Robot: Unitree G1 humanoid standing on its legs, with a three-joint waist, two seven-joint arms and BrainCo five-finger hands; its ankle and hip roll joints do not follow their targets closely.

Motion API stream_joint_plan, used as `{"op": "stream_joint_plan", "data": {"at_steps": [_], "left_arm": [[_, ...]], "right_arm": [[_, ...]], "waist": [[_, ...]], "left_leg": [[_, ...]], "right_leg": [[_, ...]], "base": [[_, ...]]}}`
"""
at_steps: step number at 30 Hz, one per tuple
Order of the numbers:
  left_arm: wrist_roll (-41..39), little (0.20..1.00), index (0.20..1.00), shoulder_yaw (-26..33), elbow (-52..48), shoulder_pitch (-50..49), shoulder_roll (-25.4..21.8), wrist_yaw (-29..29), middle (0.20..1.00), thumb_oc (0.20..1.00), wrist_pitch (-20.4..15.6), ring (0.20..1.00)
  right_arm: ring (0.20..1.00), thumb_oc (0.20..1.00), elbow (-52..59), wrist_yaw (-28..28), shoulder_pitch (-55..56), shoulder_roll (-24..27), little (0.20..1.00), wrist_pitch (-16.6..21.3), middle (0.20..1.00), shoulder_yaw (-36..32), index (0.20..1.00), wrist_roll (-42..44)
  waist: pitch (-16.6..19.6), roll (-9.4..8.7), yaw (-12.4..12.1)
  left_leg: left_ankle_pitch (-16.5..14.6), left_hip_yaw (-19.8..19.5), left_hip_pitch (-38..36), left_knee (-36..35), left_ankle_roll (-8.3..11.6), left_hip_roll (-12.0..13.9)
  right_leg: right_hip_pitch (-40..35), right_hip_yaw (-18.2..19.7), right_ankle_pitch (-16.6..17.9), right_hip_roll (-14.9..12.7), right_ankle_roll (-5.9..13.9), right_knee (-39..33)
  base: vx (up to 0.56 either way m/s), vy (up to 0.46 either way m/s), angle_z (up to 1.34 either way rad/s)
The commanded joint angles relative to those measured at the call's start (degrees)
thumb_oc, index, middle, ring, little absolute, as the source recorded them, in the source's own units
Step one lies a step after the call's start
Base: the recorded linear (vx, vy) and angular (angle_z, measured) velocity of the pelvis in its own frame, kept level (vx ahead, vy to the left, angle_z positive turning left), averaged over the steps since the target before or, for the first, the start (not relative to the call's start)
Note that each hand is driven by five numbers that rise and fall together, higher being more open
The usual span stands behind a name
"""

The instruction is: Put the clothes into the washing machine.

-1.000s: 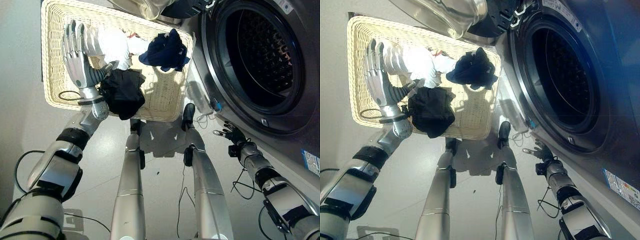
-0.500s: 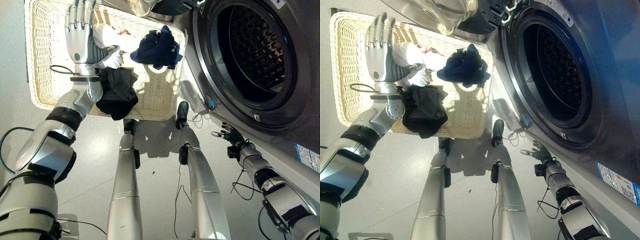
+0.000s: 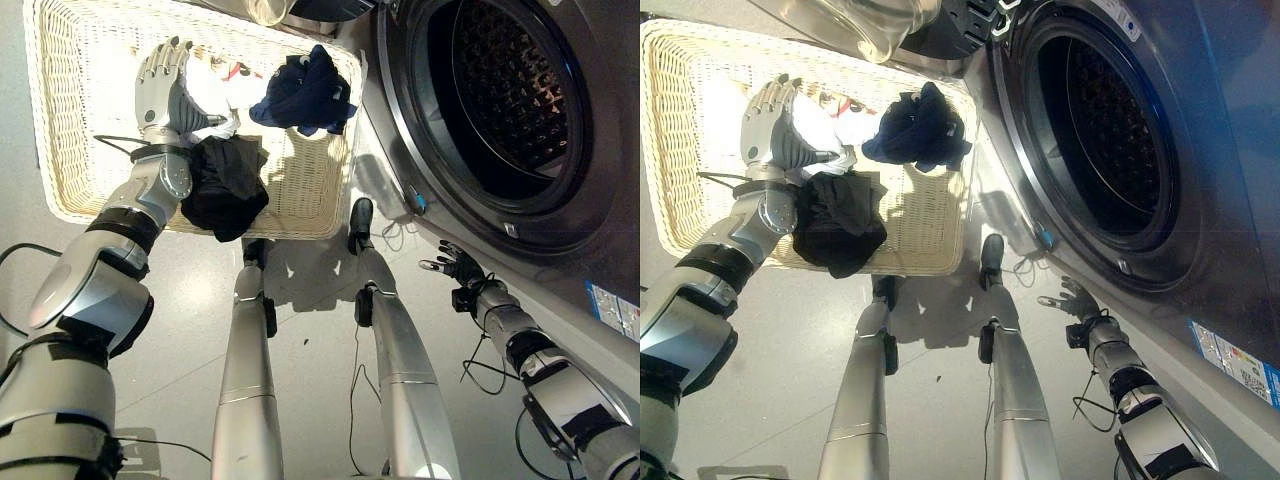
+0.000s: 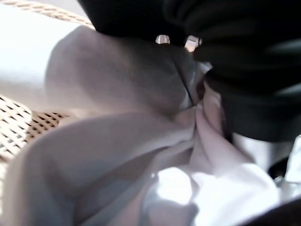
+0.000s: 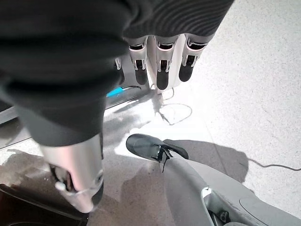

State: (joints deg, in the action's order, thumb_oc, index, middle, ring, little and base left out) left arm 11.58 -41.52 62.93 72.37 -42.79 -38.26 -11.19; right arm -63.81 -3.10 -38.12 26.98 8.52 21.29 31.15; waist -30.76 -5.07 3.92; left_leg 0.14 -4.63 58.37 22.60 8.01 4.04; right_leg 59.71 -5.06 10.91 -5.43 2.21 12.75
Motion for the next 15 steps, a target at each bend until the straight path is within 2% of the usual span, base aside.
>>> {"op": "stream_joint_plan", "data": {"at_steps": [1,7,9,10,12,13,14,15], "left_arm": [[0.3,1.000,1.000,4.2,2.0,-1.4,-0.7,-4.7,1.000,1.000,-1.6,1.000],[1.3,1.000,1.000,5.1,2.1,-3.0,0.2,-4.8,1.000,1.000,-1.7,1.000],[0.5,1.000,1.000,5.1,2.3,-3.0,0.4,-2.8,1.000,1.000,-1.6,1.000],[-0.4,1.000,1.000,4.7,2.4,-2.6,0.5,0.7,1.000,1.000,-1.1,1.000],[-1.2,1.000,1.000,4.3,2.4,-2.4,0.5,4.0,1.000,1.000,-0.4,1.000],[-1.2,1.000,1.000,4.3,2.4,-2.4,0.5,4.0,1.000,1.000,-0.4,1.000],[-2.0,1.000,1.000,3.7,2.2,-2.2,0.7,7.9,1.000,1.000,0.4,1.000],[0.0,0.200,0.200,1.9,2.4,-2.0,0.7,11.9,0.200,0.200,0.9,0.200]], "right_arm": [[1.000,1.000,0.2,0.3,1.9,2.1,1.000,1.8,1.000,2.3,1.000,0.9],[1.000,1.000,0.2,0.5,1.4,1.9,1.000,1.4,1.000,2.5,1.000,1.3],[1.000,1.000,0.0,0.5,1.1,1.9,1.000,1.3,1.000,2.5,1.000,1.0],[1.000,1.000,-0.1,0.5,0.9,1.9,1.000,1.2,1.000,2.4,1.000,0.9],[1.000,1.000,-0.1,0.5,0.5,2.0,1.000,0.8,1.000,2.3,1.000,0.7],[1.000,1.000,-0.1,0.5,0.5,2.0,1.000,0.8,1.000,2.3,1.000,0.7],[1.000,1.000,-0.1,0.4,0.1,2.2,1.000,0.5,1.000,2.1,1.000,0.5],[1.000,1.000,0.0,0.1,-0.4,2.8,1.000,0.2,1.000,1.8,1.000,0.2]], "waist": [[1.0,0.60,-1.0],[1.0,0.49,-1.2],[1.0,0.53,-1.2],[1.0,0.59,-1.2],[1.0,0.75,-1.1],[1.0,0.75,-1.1],[1.0,0.95,-1.1],[1.0,1.22,-0.9]], "left_leg": [[2.9,1.1,-1.5,-4.9,-4.11,-5.5],[3.0,0.9,-1.2,-5.0,-3.99,-5.5],[3.1,1.0,-1.2,-5.2,-3.97,-5.5],[3.2,1.1,-1.1,-5.3,-3.95,-5.4],[3.3,1.1,-1.1,-5.4,-3.98,-5.5],[3.3,1.1,-1.1,-5.4,-3.98,-5.5],[3.3,1.2,-1.0,-5.5,-4.05,-5.5],[3.5,1.5,-1.1,-5.8,-4.17,-5.5]], "right_leg": [[-0.9,-1.1,-3.9,5.0,5.18,5.2],[-0.7,-1.3,-3.8,5.0,5.16,5.2],[-0.6,-1.3,-3.8,5.0,5.19,5.2],[-0.5,-1.2,-3.8,5.1,5.20,5.2],[-0.3,-1.2,-3.7,5.1,5.21,5.2],[-0.3,-1.2,-3.7,5.1,5.21,5.2],[-0.1,-1.0,-3.7,5.1,5.27,5.3],[0.0,-1.0,-3.4,5.1,5.30,5.2]], "base": [[0.00,0.000,0.00],[0.00,0.000,0.00],[0.00,0.000,0.00],[0.00,0.000,0.00],[0.00,0.000,0.00],[0.00,0.000,0.00],[0.00,0.000,0.00],[0.00,0.000,0.00]]}}
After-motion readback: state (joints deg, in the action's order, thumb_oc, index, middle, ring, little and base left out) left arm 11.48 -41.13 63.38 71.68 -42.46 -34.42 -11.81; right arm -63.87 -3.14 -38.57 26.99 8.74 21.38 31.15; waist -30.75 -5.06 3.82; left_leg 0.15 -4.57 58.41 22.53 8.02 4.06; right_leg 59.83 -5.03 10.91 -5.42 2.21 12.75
